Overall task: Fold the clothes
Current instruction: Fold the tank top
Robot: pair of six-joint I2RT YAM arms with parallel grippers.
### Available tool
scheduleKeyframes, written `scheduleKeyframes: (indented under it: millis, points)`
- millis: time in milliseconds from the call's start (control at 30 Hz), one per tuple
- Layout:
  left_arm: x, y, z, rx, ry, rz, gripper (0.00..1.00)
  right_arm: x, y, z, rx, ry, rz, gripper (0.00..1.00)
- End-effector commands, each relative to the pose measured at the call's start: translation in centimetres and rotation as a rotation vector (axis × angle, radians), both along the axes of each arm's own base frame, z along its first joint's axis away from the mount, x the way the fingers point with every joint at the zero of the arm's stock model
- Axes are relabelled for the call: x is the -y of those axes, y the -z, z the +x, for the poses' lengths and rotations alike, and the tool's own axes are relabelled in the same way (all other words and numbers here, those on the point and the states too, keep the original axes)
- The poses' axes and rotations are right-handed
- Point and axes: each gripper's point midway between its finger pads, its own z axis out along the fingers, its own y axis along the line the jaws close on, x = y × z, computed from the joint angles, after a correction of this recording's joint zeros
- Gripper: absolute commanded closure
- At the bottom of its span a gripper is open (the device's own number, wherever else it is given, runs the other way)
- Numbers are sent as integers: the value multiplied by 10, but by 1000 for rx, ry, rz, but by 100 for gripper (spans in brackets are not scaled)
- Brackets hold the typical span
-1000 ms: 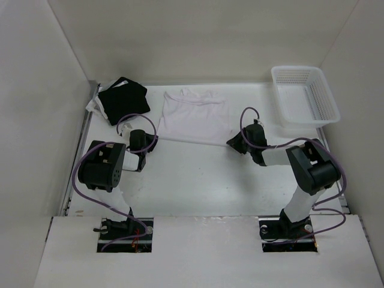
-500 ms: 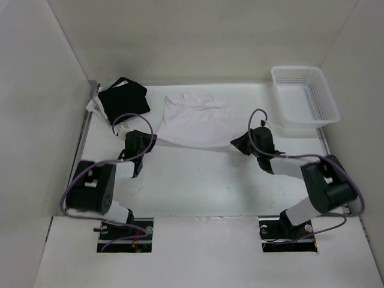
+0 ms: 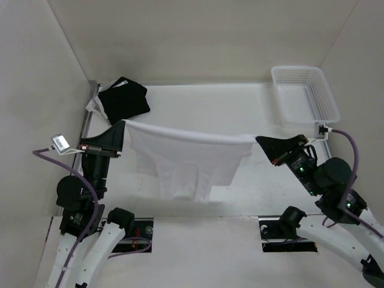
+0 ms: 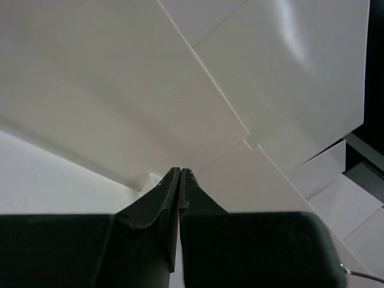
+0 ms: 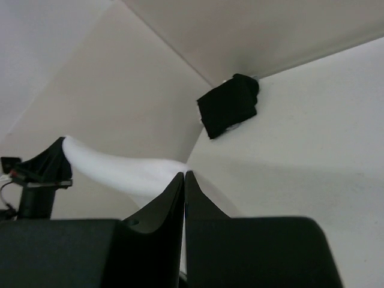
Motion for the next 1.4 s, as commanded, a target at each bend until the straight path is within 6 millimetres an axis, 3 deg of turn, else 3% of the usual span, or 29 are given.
scheduleKeyframes:
  millis: [0, 133, 233, 400, 500, 633, 700, 767, 833, 933, 1133, 1367]
  points:
    - [4, 62, 18, -229, -23, 93, 100, 3, 26, -8, -89, 17, -149, 96]
    - [15, 99, 40, -324, -25, 118, 100, -19, 46, 10, -126, 7, -228, 95]
    - [16, 140, 70, -421, -64, 157, 100, -29, 76, 42, -178, 18, -258, 95]
    - [22, 221, 138, -601, -89, 185, 100, -31, 144, 125, -331, 14, -241, 96]
    - [24, 254, 190, -669, -115, 195, 100, -30, 174, 180, -410, 28, -237, 96]
    - [31, 271, 254, -711, -126, 188, 100, -26, 207, 260, -502, 52, -235, 96]
    - [34, 272, 279, -721, -125, 185, 100, -24, 214, 288, -523, 61, -237, 97]
    - [37, 269, 293, -719, -115, 187, 100, -20, 218, 303, -538, 76, -249, 97]
    - [38, 264, 295, -711, -109, 181, 100, -19, 213, 306, -526, 77, -252, 97]
    - [37, 264, 280, -705, -99, 179, 100, -15, 205, 290, -501, 83, -249, 97]
    - [31, 283, 235, -711, -79, 146, 100, -1, 213, 246, -487, 104, -200, 97]
    - [24, 287, 182, -681, -41, 126, 100, 12, 227, 194, -483, 118, -193, 97]
